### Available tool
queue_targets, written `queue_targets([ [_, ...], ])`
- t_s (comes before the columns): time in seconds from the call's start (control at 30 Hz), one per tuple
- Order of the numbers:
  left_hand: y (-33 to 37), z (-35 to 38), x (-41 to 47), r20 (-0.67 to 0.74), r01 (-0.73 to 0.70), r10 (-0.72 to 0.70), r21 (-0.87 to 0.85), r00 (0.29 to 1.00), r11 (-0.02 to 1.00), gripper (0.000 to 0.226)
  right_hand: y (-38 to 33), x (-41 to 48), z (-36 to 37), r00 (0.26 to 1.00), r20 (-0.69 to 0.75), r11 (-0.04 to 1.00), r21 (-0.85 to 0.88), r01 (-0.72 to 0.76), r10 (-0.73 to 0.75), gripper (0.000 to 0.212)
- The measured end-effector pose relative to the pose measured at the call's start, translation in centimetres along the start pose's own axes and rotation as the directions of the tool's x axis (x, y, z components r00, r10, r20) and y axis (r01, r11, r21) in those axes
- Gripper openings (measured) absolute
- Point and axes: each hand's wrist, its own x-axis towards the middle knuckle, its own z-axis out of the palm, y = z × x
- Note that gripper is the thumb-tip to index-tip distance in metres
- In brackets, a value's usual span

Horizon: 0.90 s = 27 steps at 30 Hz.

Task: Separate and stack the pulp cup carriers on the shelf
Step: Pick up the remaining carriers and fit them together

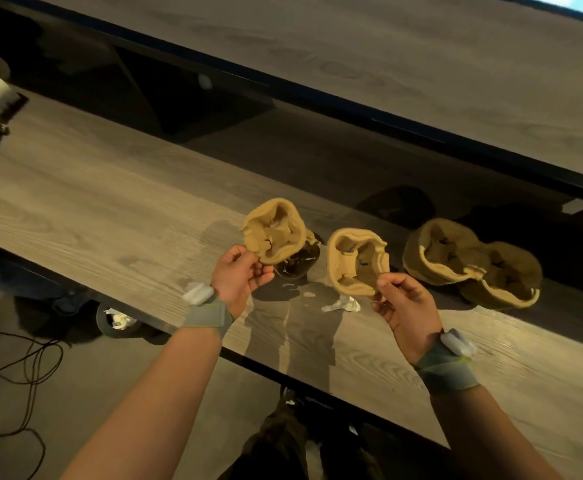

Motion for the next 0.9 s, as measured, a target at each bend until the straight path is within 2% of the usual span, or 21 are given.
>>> queue_targets([
  [0.23, -1.4, 1.5, 0.2, -0.117, 0.08, -0.061, 0.165, 0.991, 0.983, 0.019, 0.1, -0.4, 0.1, 1.0, 0.0, 1.0, 0.001, -0.007, 0.007, 0.011],
  [0.43, -2.1, 1.7, 0.7, -0.207, 0.065, -0.042, 0.107, 0.977, 0.992, 0.016, 0.3, -0.7, 0.5, 1.0, -0.017, 1.0, 0.008, 0.01, -0.01, 0.01],
  [0.67, -2.5, 2.5, 1.2, -0.178, 0.093, -0.066, 0.146, 0.982, 0.985, 0.014, 0.5, -0.6, 0.7, 1.0, -0.003, 1.0, 0.004, 0.01, -0.01, 0.009],
  [0.8, -2.7, 2.9, 2.3, -0.22, 0.11, -0.045, 0.292, 0.974, 0.95, 0.016, 0.6, -0.5, 0.6, 1.0, -0.009, 1.0, 0.011, 0.013, -0.013, 0.009],
  [0.87, -2.9, 2.9, 2.3, -0.222, 0.085, -0.003, 0.362, 0.975, 0.928, 0.003, 0.6, -0.5, 0.7, 1.0, -0.007, 1.0, 0.014, 0.014, -0.014, 0.009],
  [0.9, -3.1, 2.9, 2.4, -0.21, 0.015, 0.084, 0.432, 0.974, 0.902, 0.02, 0.6, -0.4, 0.7, 1.0, -0.007, 1.0, 0.013, 0.016, -0.016, 0.009],
])
